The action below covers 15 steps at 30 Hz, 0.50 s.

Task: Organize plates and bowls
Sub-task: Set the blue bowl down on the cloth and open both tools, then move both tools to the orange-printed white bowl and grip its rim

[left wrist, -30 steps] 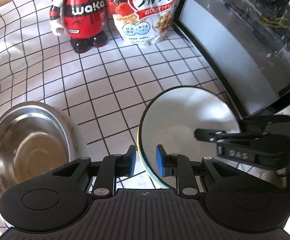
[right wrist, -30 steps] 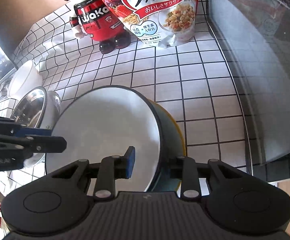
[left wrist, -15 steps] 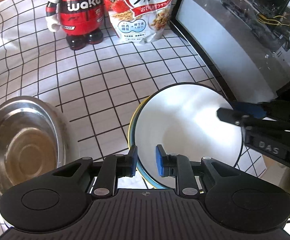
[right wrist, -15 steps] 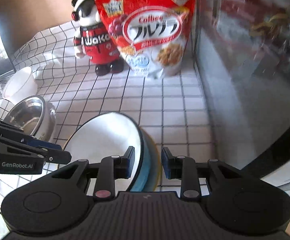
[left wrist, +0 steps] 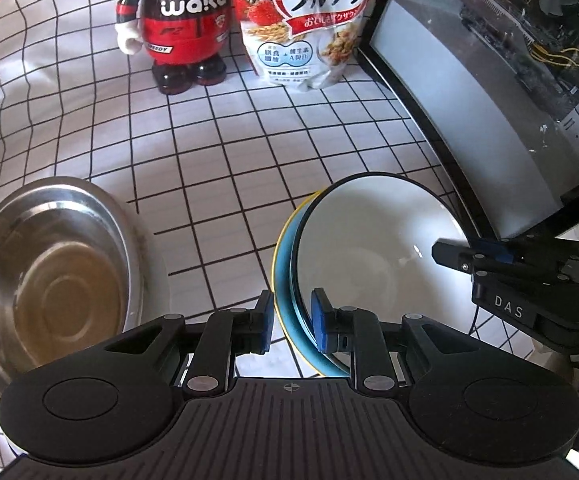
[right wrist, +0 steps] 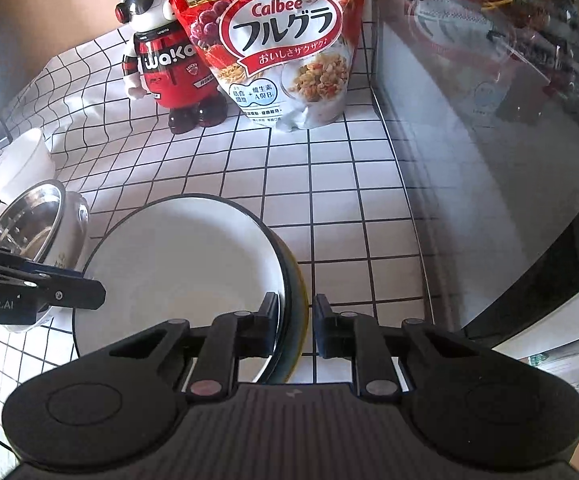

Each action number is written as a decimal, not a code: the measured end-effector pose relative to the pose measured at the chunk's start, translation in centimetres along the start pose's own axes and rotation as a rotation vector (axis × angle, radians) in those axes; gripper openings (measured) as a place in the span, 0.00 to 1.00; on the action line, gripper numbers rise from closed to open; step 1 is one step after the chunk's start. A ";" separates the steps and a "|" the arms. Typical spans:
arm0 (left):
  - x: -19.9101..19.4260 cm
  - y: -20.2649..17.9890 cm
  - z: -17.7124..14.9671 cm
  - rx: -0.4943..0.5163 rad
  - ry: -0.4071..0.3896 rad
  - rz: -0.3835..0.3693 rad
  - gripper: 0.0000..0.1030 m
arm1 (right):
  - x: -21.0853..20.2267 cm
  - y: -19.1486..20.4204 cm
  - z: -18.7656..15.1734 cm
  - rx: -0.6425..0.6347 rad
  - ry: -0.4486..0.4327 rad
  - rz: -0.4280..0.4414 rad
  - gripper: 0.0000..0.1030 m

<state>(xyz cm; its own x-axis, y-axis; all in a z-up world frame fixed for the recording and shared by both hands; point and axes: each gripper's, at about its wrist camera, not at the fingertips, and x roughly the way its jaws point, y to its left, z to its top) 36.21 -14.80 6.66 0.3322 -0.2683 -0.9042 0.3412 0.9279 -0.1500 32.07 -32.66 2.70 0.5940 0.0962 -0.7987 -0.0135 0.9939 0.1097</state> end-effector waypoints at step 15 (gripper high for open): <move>-5.9 6.8 -1.4 -0.232 -0.271 -0.094 0.24 | -4.8 5.5 3.7 -0.108 -0.177 0.054 0.53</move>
<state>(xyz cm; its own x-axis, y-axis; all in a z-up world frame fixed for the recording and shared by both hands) 35.33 -6.55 10.38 0.5407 -0.3851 -0.7479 0.1831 0.9216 -0.3422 32.11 -27.81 9.32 0.7221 0.1483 -0.6757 -0.1300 0.9884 0.0780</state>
